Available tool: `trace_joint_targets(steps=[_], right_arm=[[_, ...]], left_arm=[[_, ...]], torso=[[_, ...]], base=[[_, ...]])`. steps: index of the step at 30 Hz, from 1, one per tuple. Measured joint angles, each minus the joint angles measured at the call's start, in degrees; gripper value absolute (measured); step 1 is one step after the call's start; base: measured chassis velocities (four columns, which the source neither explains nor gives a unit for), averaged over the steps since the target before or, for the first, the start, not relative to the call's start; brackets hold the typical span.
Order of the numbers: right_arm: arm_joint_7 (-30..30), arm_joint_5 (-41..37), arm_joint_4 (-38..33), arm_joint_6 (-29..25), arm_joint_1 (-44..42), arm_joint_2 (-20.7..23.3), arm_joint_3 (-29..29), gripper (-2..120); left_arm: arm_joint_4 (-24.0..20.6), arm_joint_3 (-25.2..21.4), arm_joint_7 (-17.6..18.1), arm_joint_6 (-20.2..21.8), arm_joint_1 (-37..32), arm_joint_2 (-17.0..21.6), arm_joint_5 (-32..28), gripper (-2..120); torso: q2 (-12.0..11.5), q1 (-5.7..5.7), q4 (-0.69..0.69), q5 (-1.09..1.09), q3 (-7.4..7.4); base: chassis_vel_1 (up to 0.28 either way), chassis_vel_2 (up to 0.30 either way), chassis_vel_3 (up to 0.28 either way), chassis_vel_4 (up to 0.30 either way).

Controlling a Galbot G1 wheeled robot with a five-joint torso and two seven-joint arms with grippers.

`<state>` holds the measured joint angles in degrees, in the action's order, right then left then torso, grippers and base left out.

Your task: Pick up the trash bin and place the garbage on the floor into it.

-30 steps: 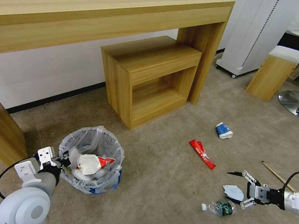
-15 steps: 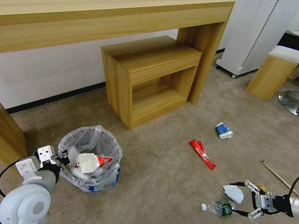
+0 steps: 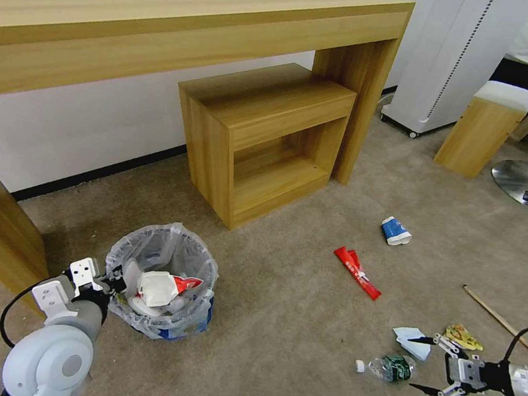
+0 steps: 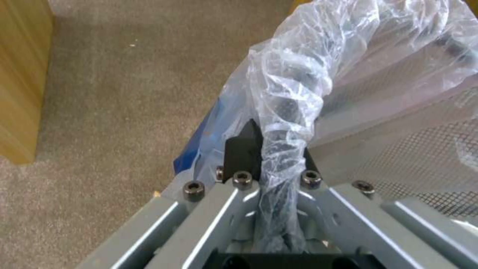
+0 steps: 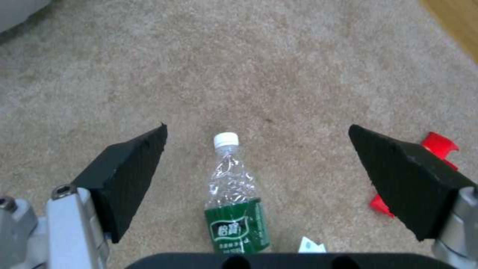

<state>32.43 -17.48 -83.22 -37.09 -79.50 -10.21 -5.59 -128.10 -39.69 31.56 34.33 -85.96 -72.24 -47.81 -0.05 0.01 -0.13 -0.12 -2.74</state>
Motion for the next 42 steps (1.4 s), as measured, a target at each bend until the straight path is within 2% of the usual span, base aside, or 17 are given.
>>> trace_joint_targets(steps=[14,28,42], right_arm=[[-0.7,3.4,4.5,0.8,0.9,-5.4,1.1,92],[-0.2,5.3,13.5,-0.3,1.7,-11.6,0.1,91],[0.3,6.5,19.1,-1.4,2.1,-13.6,-2.2,91]], left_arm=[[-1.4,0.4,0.2,0.1,0.3,0.3,-0.8,0],[-2.0,0.5,0.3,0.1,-0.1,0.2,-1.0,0],[-1.6,1.1,0.2,0.2,-0.1,0.5,-1.1,0]], torso=[[0.0,0.0,0.0,0.0,0.0],[0.0,0.0,0.0,0.0,0.0],[0.0,0.0,0.0,0.0,0.0]], base=[[0.0,0.0,0.0,0.0],[0.0,0.0,0.0,0.0],[0.0,0.0,0.0,0.0]])
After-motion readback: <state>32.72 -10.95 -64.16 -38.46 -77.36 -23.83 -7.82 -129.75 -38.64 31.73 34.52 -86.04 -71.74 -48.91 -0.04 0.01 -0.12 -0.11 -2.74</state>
